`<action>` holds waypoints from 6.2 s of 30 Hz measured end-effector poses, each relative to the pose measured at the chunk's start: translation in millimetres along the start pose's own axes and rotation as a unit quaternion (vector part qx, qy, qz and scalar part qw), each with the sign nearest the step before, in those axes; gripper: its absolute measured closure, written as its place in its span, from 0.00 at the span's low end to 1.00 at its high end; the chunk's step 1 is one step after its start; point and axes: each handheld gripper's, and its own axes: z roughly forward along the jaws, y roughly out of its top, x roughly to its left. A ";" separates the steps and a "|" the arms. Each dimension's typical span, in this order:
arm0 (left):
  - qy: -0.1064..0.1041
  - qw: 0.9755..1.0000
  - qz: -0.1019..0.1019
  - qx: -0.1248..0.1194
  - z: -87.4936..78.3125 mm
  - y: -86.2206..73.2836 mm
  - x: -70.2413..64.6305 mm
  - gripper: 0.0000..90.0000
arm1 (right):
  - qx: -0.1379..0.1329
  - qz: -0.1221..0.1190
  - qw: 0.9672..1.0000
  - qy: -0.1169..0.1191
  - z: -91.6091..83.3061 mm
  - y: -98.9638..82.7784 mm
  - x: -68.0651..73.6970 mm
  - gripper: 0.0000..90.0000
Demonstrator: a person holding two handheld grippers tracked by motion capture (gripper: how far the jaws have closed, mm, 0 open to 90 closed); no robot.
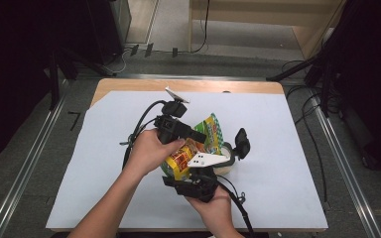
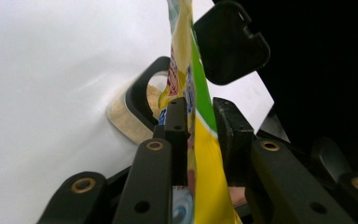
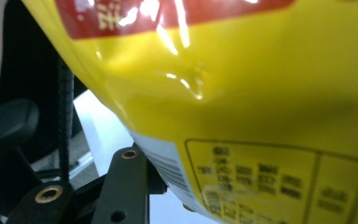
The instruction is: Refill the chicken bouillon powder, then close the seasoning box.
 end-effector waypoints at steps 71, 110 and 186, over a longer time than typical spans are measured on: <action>-0.062 0.988 0.084 -0.116 -101.2 -20.1 28.3 1.00 | 0.029 -0.067 0.993 -0.098 10.1 -23.7 -25.2 0.51; 0.024 0.986 0.048 -0.156 -70.6 -23.2 115.6 0.97 | 0.060 -0.053 0.996 -0.041 -8.7 -2.5 -34.0 0.52; 0.093 0.985 0.035 -0.144 -82.5 -102.5 133.9 0.45 | 0.003 -0.008 0.995 -0.096 -152.0 72.0 -96.7 1.00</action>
